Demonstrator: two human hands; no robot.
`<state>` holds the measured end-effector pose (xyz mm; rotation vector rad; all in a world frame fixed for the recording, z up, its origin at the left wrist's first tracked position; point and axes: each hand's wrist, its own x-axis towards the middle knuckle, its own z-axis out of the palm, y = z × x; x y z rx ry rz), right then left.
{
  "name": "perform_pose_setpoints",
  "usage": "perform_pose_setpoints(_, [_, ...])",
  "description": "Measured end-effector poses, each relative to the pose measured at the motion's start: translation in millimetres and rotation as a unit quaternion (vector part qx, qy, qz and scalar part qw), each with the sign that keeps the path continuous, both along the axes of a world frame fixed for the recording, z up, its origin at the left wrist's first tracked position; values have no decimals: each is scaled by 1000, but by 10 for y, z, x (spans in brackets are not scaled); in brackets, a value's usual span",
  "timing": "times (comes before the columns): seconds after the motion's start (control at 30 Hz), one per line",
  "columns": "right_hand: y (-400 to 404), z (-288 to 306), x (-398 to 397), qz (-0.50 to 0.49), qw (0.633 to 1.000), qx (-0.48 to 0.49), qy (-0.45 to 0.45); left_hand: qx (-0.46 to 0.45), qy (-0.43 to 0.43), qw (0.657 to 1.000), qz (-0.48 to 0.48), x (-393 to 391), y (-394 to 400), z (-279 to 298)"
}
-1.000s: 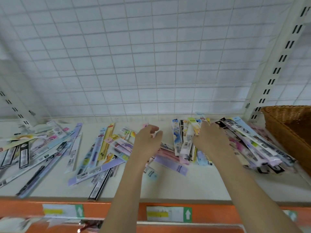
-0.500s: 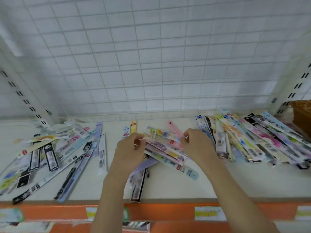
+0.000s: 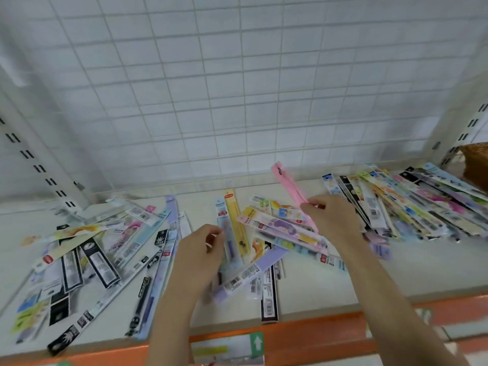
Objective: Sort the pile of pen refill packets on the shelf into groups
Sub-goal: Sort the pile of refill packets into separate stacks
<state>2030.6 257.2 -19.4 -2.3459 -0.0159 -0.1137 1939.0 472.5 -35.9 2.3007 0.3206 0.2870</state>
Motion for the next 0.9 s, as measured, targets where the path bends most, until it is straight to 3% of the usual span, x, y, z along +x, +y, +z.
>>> perform_pose_setpoints(0.13, [-65, 190, -133, -12, 972, 230, 45, 4, -11, 1000, -8, 24, 21, 7])
perform_pose_setpoints(0.37, [-216, 324, -256, 20, 925, 374, 68, -6, -31, 1000, 4, 86, -143, 50])
perform_pose_setpoints(0.6, [-248, 298, -198, 34, 898, 431, 81, -6, -44, 998, 36, 53, -288, 79])
perform_pose_setpoints(0.77, [-360, 147, -84, 62, 957, 284, -14, -2, -50, 998, 30, 72, -466, 49])
perform_pose_setpoints(0.9, [-476, 82, -34, 70, 954, 290, 22, 91, -10, 996, 3, 204, -723, 39])
